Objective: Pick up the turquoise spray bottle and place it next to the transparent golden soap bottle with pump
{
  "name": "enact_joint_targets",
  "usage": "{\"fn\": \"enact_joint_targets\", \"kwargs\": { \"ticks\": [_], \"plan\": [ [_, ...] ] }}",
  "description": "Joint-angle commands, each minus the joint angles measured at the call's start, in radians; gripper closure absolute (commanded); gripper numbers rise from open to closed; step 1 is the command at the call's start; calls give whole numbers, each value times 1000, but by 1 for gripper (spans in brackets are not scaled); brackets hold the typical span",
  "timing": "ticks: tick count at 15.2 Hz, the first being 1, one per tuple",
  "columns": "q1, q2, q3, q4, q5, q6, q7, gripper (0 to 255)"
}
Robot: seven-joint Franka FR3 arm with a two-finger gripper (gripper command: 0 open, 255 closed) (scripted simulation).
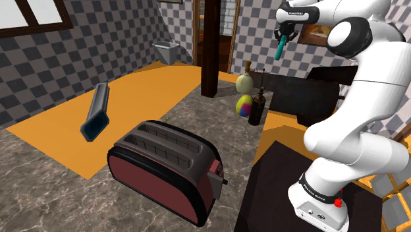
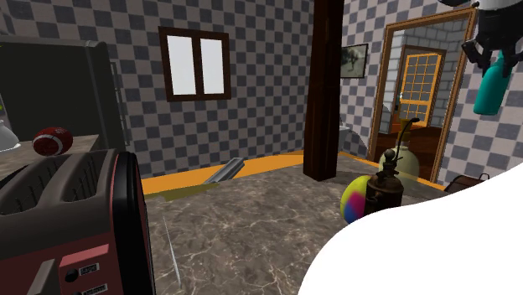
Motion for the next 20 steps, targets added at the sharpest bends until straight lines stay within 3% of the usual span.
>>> {"fn": "enact_joint_targets", "kwargs": {
  "ticks": [1, 20],
  "plan": [
    [-5, -6, -1, -38, -3, 32, 11, 255],
    [-26, 1, -29, -277, -61, 266, 104, 255]
  ]
}}
